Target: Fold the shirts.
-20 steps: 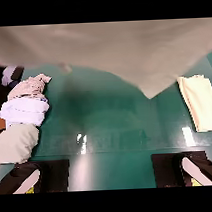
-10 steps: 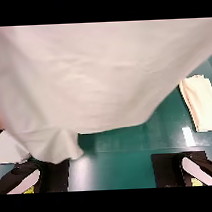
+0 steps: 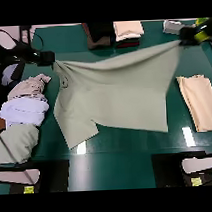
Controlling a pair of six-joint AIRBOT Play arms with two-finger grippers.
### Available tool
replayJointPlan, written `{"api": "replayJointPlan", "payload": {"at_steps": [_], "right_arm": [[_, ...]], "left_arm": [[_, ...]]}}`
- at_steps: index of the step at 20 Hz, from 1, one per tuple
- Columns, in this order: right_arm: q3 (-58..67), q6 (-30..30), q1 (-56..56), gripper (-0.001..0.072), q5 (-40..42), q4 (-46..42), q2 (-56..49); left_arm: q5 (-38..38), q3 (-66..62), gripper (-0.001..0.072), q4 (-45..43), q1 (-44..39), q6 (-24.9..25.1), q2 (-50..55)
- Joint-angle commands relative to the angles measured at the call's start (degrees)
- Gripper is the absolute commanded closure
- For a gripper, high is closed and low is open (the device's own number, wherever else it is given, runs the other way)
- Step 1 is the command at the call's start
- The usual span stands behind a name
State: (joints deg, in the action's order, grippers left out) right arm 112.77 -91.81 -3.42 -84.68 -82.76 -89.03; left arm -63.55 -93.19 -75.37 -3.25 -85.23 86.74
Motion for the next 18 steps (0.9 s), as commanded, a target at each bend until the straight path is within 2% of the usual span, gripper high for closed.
{"api": "replayJointPlan", "payload": {"at_steps": [1, 2, 3, 6, 8, 10, 14, 16, 18], "right_arm": [[0.0, -0.3, 3.8, 0.0691, 1.2, 0.1, -9.0], [0.0, -0.2, 4.4, 0.058, 2.1, 0.3, -9.8], [0.0, -0.2, 4.9, 0.0367, 2.8, 0.3, -9.9], [-0.1, -0.2, 4.9, 0.0357, 1.2, 0.0, -8.1], [-4.9, 0.9, 3.8, 0.0356, 0.5, 0.1, -3.8], [-14.8, 0.9, 1.7, 0.0356, 1.0, 0.2, 2.3], [-42.9, 0.9, -3.6, 0.0344, 4.9, 0.2, 16.2], [-55.5, 0.8, -6.2, 0.0146, 6.2, 0.2, 21.0], [-65.5, 0.8, -8.2, 0.013, 7.3, 0.4, 24.2]], "left_arm": [[-1.3, 0.7, 0.06, -0.5, 0.0, 0.2, 4.3], [-1.9, 0.6, 0.0353, -1.2, 0.0, 0.2, 4.0], [-3.0, 0.6, 0.0278, -2.9, 0.0, 0.1, 3.5], [-8.9, 0.8, 0.0283, -8.5, 0.0, -0.3, 0.3], [-10.2, 5.6, 0.0283, -10.3, 0.0, -0.5, -4.3], [-8.9, 15.5, 0.0283, -10.4, 0.0, -2.1, -10.6], [-4.8, 37.5, 0.0283, -9.9, 0.0, -5.4, -22.7], [-3.6, 44.5, 0.0283, -9.8, 0.0, -7.0, -26.5], [-3.5, 47.6, 0.0283, -9.4, 0.0, -7.8, -28.2]]}}
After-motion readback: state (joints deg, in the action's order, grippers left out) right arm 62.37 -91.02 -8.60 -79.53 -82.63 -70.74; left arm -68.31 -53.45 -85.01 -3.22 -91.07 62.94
